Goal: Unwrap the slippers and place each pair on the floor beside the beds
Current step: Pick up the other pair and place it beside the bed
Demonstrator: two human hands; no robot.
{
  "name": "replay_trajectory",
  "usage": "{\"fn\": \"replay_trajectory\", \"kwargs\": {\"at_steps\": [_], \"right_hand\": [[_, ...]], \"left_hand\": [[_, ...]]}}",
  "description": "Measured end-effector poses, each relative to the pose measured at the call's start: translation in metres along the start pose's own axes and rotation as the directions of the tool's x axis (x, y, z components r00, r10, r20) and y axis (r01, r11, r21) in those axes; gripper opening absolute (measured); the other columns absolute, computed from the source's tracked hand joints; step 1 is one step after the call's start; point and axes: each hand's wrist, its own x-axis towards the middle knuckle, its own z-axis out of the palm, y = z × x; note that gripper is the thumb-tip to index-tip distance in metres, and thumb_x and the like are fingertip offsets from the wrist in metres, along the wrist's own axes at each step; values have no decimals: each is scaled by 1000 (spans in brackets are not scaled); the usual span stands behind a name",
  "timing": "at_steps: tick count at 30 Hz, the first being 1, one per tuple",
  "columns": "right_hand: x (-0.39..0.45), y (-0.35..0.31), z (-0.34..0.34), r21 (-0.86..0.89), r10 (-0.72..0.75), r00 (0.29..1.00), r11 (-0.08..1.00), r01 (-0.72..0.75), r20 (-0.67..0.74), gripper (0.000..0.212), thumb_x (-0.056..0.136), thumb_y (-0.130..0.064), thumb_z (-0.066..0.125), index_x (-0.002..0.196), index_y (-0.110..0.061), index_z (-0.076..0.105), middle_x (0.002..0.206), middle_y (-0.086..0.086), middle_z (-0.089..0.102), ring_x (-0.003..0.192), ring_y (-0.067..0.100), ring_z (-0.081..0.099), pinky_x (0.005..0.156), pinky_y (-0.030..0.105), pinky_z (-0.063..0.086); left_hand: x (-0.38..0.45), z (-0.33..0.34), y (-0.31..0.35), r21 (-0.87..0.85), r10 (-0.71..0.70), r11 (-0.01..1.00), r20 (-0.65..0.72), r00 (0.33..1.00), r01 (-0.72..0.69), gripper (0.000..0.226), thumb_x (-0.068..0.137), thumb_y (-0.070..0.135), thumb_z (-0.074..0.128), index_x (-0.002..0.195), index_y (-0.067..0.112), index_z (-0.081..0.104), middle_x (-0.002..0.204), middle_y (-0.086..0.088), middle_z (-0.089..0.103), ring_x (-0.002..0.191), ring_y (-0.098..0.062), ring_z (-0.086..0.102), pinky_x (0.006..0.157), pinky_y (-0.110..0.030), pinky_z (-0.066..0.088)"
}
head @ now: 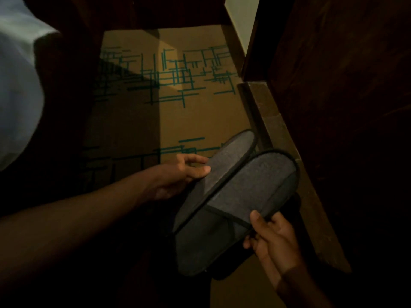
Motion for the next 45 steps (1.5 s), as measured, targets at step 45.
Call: {"fn": "replay_trajectory", "kwargs": {"at_steps": [45], "right_hand": [[-2,77,-9,70,600,793,800,-596,-109,16,97,-8,45,102,3,56,101,26,70,81,33,70,53,30,59]], "left_hand": [[80,-19,-41,943,471,214,130,873,-255,41,77,21,81,114,7,70,108,-20,72,100,-31,69,79,-32,49]]}}
